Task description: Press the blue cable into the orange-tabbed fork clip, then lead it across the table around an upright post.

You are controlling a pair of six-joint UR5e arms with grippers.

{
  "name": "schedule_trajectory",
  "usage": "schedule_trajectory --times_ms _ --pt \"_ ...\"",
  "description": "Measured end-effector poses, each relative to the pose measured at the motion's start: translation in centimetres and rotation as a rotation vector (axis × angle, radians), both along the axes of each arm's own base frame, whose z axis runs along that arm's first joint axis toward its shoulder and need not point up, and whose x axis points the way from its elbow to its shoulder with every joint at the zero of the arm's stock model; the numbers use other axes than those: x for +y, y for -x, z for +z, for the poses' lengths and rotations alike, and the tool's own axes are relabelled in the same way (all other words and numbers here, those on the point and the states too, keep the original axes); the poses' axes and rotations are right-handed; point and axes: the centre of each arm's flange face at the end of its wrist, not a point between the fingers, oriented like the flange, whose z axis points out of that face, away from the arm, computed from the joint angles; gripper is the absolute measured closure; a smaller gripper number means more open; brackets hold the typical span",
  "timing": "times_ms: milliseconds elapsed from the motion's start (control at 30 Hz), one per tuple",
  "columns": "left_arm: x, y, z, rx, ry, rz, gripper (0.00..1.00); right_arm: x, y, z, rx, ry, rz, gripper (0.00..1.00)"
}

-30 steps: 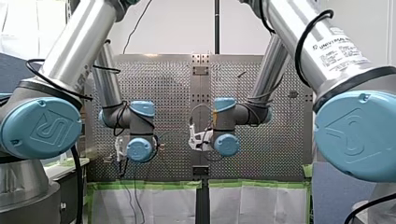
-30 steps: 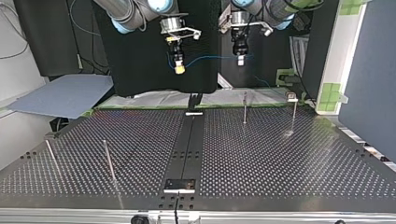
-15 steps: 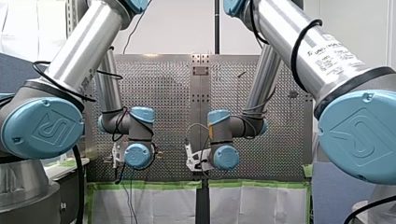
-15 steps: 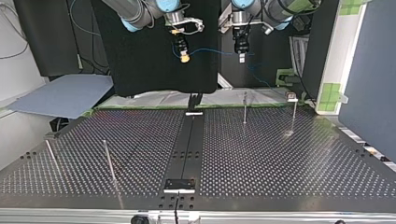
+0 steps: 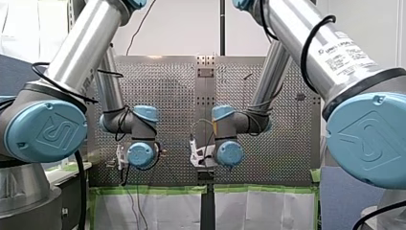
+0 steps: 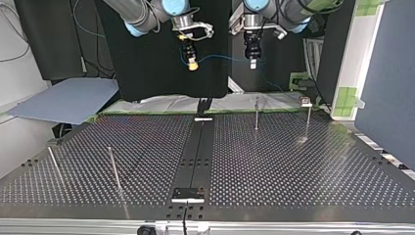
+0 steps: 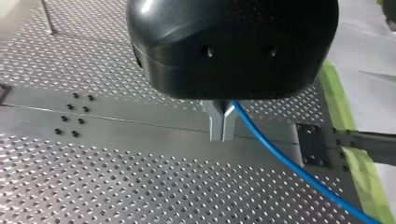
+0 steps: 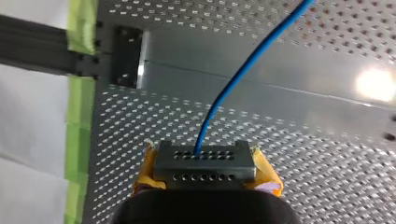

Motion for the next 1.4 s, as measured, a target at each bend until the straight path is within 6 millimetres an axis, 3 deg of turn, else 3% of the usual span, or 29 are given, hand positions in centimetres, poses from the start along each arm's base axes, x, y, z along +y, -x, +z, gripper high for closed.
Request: schedule_trajectory --times_ms 367,500,733,1400 --pt "1.4 -2.0 3.0 -0.023 0.046 -0.014 1.00 -2.8 -2.1 6.7 -0.175 0.043 0.015 1.00" --pt "2.1 -3.2 3.4 -0.054 0.071 -0.014 1.00 -3.8 -3.1 7.5 -0.211 0.061 0.021 1.00" --pt "3.5 -4.9 3.1 -0.075 0.088 -0.014 1.00 -5.3 -4.1 5.8 -0.243 0.075 0.030 1.00" --pt "8.9 -6.9 -2.2 0.034 0.069 0.100 1.00 -8.8 -5.4 -1.4 -0.196 0.015 0.028 1.00"
